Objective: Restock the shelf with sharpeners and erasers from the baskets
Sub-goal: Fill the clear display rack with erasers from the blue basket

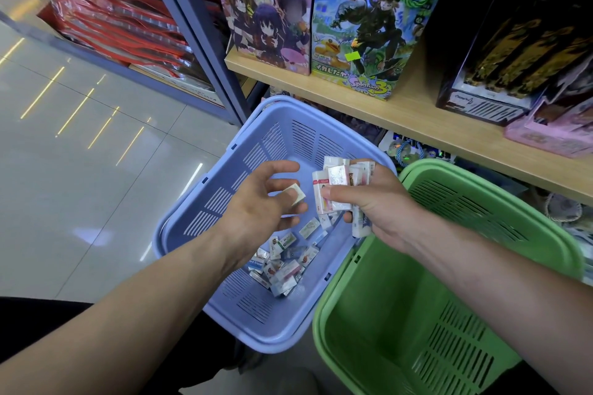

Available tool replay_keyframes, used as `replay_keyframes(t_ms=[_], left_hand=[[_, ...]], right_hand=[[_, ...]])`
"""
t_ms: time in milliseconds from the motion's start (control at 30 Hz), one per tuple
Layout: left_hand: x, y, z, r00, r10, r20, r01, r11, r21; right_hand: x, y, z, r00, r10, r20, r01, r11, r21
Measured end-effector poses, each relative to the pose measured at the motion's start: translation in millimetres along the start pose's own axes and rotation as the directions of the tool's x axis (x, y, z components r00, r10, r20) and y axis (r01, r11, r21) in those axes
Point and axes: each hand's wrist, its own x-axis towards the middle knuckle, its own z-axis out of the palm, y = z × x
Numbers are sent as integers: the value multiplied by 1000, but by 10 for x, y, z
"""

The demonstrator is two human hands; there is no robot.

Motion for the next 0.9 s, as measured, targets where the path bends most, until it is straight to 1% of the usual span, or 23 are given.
replay_keyframes(t_ms=[200, 333, 433, 533, 600, 700, 767, 900], left_hand=[[30, -39, 16, 999, 32, -28, -29, 997, 75], [16, -28, 16, 1000, 21, 12, -22, 997, 75], [4, -34, 45, 1000, -3, 1, 3, 995, 97], [7, -50, 104, 998, -57, 15, 57, 998, -3], [-1, -52, 149, 997, -64, 43, 68, 995, -78], [-7, -64, 156, 998, -38, 48, 40, 997, -58], [-11, -55, 139, 998, -49, 49, 51, 998, -44], [-7, -40, 124, 993, -114, 41, 118, 983, -139]], right_hand=[[-24, 2, 25, 1000, 5, 16, -5, 1000, -7], [-32, 5, 29, 1000, 13, 21, -13, 1000, -3], [-40, -4, 42, 1000, 16, 26, -16, 1000, -4], [-63, -10, 70, 998, 14, 55, -13, 1000, -23], [-92, -14, 82, 996, 16, 90, -14, 1000, -17], [-134, -44, 85, 990, 10, 140, -12, 1000, 15], [-146, -68, 90, 984, 1, 180, -6, 999, 32], [-159, -78, 117, 965, -10, 264, -1, 999, 40]])
